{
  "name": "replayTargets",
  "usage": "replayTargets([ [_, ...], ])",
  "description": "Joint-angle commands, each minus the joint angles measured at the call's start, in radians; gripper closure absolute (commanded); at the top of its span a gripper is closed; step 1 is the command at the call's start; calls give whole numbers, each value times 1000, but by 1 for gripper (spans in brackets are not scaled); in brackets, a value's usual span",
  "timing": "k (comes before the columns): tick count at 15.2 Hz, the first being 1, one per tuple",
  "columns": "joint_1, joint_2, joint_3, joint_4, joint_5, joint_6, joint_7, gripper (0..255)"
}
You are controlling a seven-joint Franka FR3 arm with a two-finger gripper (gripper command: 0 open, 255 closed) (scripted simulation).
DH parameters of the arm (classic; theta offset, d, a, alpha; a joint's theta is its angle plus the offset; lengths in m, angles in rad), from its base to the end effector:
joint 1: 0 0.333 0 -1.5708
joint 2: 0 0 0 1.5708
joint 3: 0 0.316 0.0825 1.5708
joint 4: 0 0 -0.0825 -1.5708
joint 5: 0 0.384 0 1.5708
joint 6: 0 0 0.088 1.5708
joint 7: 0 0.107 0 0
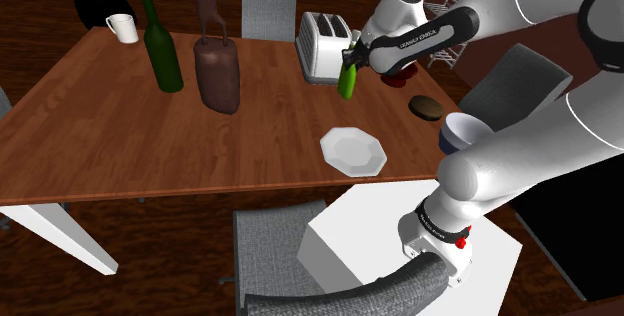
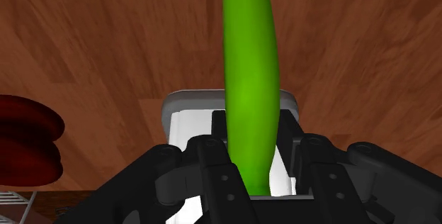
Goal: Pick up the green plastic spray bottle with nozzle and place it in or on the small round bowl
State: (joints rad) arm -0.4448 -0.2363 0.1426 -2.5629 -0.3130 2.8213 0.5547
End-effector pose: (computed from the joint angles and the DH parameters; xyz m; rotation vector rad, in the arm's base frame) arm 0.4525 -0.1246 0.4004 2.7868 -0.8306 0.7496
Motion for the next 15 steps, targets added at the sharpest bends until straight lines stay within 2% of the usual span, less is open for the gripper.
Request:
replayTargets([
  [1, 14, -21, -7, 11, 23, -32, -19, 255],
  [13, 60, -111, -39, 97, 104, -206, -99, 255],
  [15, 57, -101, -62, 108, 113, -204, -131, 255],
])
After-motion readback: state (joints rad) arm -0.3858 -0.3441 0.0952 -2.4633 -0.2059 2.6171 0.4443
